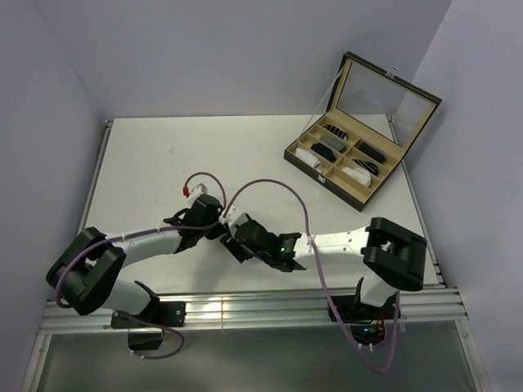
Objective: Roll the socks
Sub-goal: Roll the sock at the center of the board.
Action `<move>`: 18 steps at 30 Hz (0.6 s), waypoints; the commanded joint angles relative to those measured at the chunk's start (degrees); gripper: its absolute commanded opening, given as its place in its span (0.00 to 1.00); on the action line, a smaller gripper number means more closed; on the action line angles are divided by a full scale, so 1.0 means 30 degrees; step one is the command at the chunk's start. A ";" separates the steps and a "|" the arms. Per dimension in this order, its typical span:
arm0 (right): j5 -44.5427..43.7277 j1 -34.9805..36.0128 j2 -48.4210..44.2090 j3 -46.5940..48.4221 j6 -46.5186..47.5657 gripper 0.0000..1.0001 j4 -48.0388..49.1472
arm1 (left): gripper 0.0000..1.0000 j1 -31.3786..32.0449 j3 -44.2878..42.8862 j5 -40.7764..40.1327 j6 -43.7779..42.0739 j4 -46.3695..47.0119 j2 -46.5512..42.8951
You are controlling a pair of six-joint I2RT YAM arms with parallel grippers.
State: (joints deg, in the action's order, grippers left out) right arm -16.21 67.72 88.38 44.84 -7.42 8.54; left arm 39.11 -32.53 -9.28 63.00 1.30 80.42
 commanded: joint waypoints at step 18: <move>-0.4999 0.1361 0.5843 0.2308 0.2065 0.28 0.0410 | 0.00 -0.0001 -0.0288 0.1891 -0.1869 -0.1225 0.1346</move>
State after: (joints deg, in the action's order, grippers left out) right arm -32.62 72.12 103.39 49.69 -1.04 10.44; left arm 38.22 -33.78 -6.98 60.38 2.37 82.30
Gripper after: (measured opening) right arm 0.341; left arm 0.101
